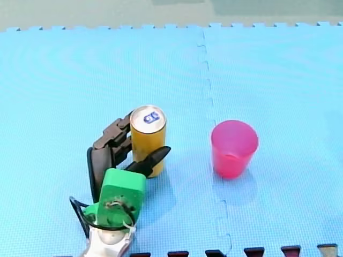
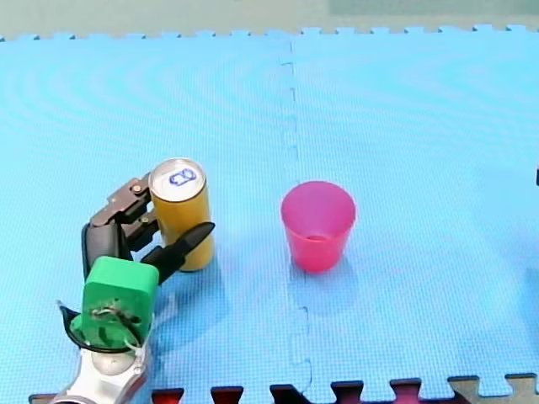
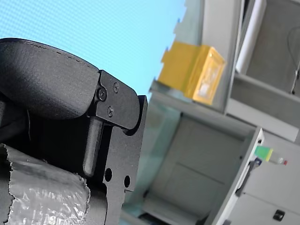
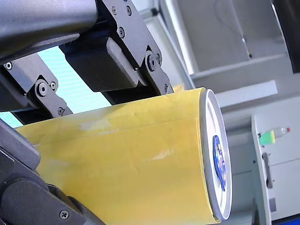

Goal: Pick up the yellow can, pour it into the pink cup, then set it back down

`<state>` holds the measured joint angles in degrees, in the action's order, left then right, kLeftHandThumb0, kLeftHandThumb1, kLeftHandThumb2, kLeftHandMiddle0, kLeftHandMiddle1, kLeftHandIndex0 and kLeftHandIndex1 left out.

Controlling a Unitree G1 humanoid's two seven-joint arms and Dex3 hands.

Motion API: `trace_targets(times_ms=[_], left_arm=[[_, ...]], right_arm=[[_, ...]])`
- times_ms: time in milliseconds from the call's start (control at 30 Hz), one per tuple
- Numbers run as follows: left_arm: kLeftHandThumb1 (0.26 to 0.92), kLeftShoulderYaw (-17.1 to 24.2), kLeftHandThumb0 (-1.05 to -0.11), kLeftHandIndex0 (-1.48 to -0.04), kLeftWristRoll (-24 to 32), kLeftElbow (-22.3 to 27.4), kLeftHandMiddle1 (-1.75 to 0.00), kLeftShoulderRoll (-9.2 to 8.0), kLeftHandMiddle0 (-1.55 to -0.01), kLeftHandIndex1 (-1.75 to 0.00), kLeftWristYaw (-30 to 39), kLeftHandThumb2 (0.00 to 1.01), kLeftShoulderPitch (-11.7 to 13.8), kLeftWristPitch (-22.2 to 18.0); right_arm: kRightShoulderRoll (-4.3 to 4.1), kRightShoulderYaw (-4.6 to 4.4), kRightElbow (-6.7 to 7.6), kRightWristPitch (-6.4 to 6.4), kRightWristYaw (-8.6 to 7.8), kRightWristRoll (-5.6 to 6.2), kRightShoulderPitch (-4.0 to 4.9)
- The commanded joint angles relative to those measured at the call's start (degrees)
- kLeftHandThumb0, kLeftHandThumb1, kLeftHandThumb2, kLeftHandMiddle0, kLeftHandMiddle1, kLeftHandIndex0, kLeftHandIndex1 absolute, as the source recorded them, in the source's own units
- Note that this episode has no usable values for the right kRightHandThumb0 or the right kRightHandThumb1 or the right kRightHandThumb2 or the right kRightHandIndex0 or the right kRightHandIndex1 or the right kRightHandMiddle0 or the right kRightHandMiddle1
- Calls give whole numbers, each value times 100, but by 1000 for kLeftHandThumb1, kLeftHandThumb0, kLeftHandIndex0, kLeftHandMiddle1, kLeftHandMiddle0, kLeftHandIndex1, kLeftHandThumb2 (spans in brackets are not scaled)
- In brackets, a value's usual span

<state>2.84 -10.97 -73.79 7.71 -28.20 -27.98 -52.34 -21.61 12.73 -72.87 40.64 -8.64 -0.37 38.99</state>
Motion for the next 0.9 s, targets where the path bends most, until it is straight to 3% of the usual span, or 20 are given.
trace_targets(times_ms=[0, 200, 400, 567, 667, 867], left_arm=[[811, 97, -349, -1172, 144, -13, -2, 32, -1259, -3, 202, 0, -37, -2], [808, 421, -349, -1174, 674, -11, -4, 112, -1265, -2, 1027, 0, -33, 38], [803, 614, -344, -968, 918, -21, 0, 113, -1161, 0, 1455, 0, -37, 108], [736, 645, -449, -796, 911, -16, 1, 101, -790, 0, 1498, 1, -57, 181], [733, 453, -499, -724, 559, -20, 0, 17, -700, 0, 1048, 0, -54, 168], [747, -391, -594, -675, -836, 15, 0, -309, -631, -2, -768, 3, -43, 332]], right_arm=[[-56, 23, 8, 13, -16, 35, 6], [-63, 42, 5, 13, -37, 48, 12], [-60, 59, 15, 35, -67, 64, 13], [-57, 79, 9, 46, -110, 85, 23], [-56, 87, 8, 50, -124, 89, 26], [-51, 109, 6, 51, -159, 109, 24]])
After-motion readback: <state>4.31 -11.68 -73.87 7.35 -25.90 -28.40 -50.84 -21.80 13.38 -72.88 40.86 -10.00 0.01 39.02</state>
